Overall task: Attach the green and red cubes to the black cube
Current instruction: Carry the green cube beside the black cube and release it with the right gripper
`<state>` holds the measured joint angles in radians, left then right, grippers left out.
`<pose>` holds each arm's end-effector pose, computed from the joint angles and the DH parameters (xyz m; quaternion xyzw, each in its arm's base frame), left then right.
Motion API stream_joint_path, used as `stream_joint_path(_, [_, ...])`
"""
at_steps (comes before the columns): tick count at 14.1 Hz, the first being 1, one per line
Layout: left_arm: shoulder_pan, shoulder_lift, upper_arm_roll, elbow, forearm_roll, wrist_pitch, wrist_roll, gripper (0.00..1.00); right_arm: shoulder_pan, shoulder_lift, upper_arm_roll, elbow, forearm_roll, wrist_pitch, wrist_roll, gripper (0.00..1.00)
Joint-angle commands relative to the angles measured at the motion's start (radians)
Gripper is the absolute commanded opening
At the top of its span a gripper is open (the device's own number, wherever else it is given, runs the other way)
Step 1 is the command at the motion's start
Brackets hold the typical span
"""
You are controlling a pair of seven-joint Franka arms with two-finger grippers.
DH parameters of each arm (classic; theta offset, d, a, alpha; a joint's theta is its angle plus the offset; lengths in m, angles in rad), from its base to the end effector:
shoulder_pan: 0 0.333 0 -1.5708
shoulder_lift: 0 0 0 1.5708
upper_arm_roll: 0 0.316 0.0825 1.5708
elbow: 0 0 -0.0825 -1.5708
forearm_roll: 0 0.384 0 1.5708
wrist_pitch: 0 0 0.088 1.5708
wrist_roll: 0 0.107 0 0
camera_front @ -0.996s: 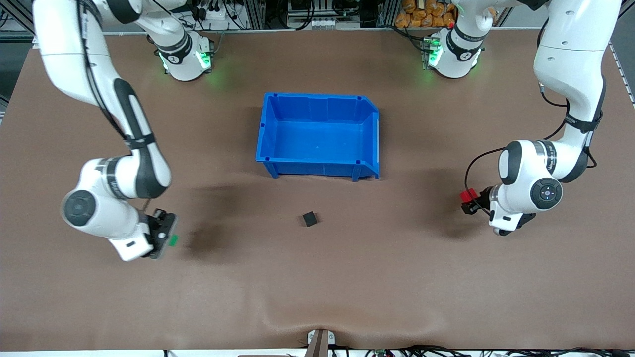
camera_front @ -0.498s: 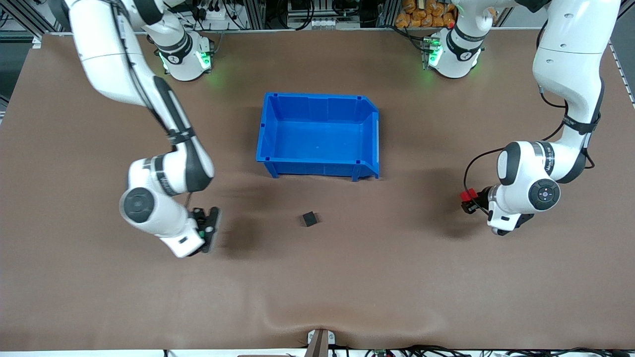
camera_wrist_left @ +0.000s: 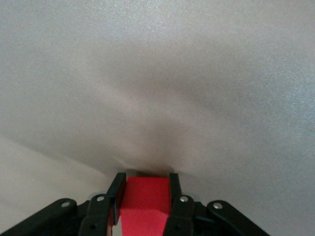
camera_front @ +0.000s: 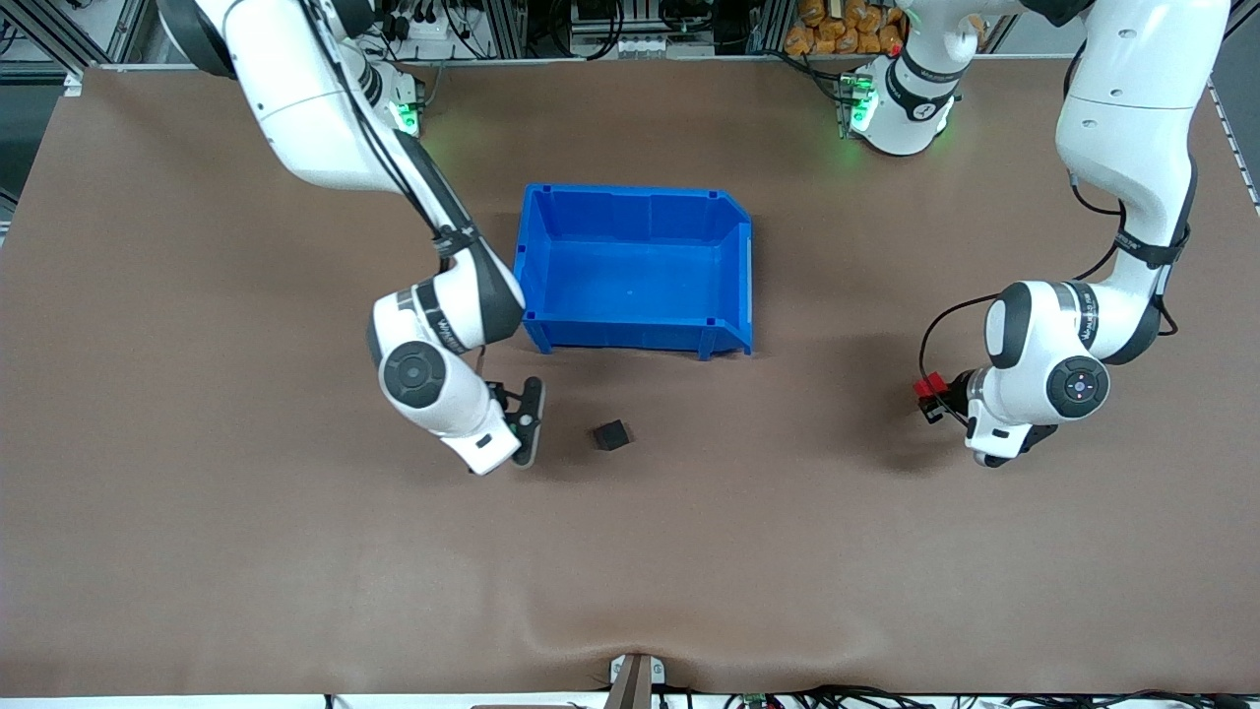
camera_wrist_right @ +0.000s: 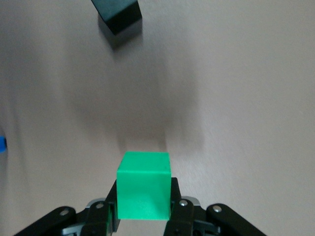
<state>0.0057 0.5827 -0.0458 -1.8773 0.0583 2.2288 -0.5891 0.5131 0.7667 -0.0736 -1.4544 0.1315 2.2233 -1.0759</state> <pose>0.6096 -0.0219 0.1812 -0.9609 -0.2518 0.1067 0.0431 0.6481 0.3199 0.2308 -0.7461 -0.6653 -0.0108 0.0247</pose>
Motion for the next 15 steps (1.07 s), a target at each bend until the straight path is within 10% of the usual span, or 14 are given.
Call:
stream_joint_path(1, [0.005, 0.000, -0.005, 0.000, 0.020, -0.006, -0.008, 0.00, 0.027, 0.055, -0.008, 0.089, 0.016, -0.011, 0.010, 0.00])
stream_joint_path(15, [-0.042, -0.008, -0.032, 0.144, -0.207, -0.017, -0.263, 0.00, 0.117, 0.204, -0.011, 0.261, 0.010, 0.001, 0.050, 0.00])
